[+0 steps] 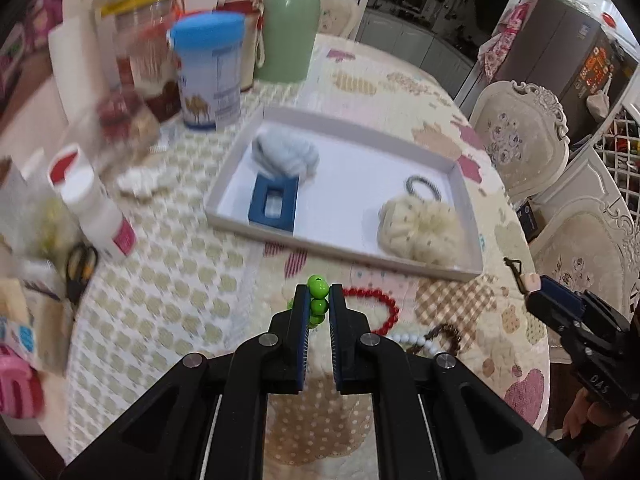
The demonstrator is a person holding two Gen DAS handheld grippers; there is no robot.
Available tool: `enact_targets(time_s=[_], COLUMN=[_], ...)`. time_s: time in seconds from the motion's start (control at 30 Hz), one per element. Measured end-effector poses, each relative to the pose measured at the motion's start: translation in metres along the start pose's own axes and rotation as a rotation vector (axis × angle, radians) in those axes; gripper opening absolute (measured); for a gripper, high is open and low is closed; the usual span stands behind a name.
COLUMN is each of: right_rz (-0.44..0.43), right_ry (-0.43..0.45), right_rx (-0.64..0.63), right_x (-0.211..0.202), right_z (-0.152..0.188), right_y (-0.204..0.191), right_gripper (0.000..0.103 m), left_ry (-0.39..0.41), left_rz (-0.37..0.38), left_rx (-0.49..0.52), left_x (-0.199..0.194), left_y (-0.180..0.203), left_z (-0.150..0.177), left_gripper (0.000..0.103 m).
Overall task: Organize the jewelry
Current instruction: 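Grasp the Mickey-charm hair tie with the right gripper while the left gripper grasps the green bead bracelet, then carry the hair tie and green bracelet into the white tray and release both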
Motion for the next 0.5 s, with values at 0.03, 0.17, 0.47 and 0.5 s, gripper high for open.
enact_targets(time_s=[0.03, 0.17, 0.47, 0.5], right_rz=[0.0, -0.001, 0.013, 0.015], right_ry=[0.005, 0.027, 0.06, 0.061], right_rx=[-0.006, -0.02, -0.034, -0.034], right_x=[-0.001, -0.003, -0.004, -0.003], right_z=[-0.004, -0.018, -0.044, -0.047], right_y=[-0.002, -0.009, -0.011, -0.01], right_gripper=[0.036, 0.036, 0.036, 0.036], left_ry=[0.009, 0.032, 0.057, 0.057], left_rz=[-0.01, -0.042, -0.075, -0.075], left_rx=[0.01, 0.045, 0.11, 0.114], left_x=[-0.003, -0.009, -0.004, -0.003], left_y=[0.001, 0.007, 0.022, 0.023], left_z=[-0.005, -0.021, -0.052, -0.055], left_gripper=[0.001, 0.001, 0.001, 0.001])
Point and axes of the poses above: each gripper's, at about its wrist camera, not at the fingertips, and x roughly the way its jaws point, y to its right, z to its underside, the point moved 3 cm from there along x, roughly the way its jaws point, and after that the axes turned 15 degrees about x, right-handed, at the moved point
